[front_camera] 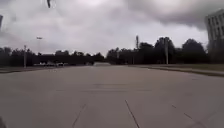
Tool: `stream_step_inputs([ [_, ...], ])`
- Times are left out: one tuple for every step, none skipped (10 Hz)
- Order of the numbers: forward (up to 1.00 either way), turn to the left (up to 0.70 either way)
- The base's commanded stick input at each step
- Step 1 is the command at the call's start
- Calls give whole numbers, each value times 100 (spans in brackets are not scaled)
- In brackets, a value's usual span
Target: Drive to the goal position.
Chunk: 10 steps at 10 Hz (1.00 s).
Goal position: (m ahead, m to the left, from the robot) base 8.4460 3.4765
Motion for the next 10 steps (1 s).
stream_step_inputs([
  [100, -4],
  [100, -5],
  [100, -5],
  [100, -5],
  [100, -6],
  [100, -7],
  [100, -8],
  [100, 1],
  [100, 5],
  [100, 4],
])
